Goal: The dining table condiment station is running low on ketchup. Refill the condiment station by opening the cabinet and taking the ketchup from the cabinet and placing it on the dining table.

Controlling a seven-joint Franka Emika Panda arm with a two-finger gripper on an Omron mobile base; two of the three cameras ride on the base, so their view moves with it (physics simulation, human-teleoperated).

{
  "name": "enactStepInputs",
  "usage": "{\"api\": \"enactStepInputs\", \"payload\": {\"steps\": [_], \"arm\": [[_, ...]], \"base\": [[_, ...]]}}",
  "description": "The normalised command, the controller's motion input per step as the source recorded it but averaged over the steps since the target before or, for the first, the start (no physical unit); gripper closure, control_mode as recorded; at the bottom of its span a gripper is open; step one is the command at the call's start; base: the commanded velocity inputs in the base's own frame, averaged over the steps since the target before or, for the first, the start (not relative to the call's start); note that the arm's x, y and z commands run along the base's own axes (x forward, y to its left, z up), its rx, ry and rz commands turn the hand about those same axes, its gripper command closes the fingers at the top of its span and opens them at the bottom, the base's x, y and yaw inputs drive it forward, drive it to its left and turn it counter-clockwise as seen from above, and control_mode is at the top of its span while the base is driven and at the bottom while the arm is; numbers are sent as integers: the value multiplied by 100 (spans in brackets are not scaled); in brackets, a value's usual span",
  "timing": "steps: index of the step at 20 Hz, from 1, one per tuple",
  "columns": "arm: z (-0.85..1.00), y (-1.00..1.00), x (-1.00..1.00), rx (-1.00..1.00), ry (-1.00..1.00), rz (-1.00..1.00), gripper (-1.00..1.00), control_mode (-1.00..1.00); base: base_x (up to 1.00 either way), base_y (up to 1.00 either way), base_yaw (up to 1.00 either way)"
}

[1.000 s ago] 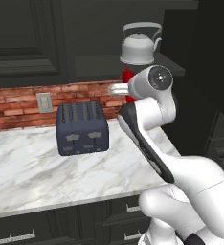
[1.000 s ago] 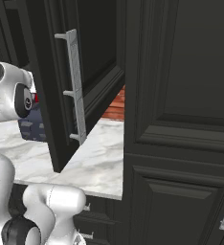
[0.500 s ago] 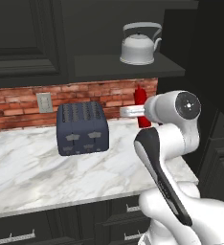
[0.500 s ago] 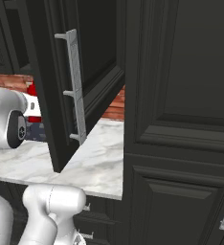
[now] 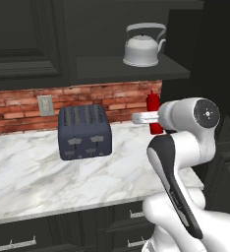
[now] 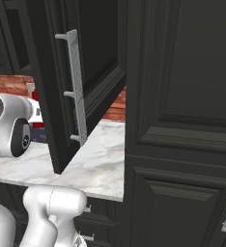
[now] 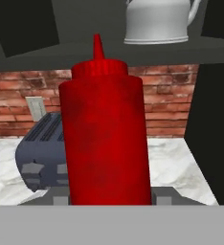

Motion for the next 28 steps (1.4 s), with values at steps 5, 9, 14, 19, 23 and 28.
{"api": "enactStepInputs", "payload": {"steps": [5,9,14,19,23,28], "arm": [[0,-3,0,0,0,0,100,-100],[0,0,0,0,0,0,100,100],[0,0,0,0,0,0,100,100],[0,0,0,0,0,0,100,100],[0,0,0,0,0,0,100,100],[0,0,0,0,0,0,100,100]], "base": [[0,0,0],[-31,3,4],[-79,21,36],[-18,41,72],[0,41,84],[6,35,83]]}}
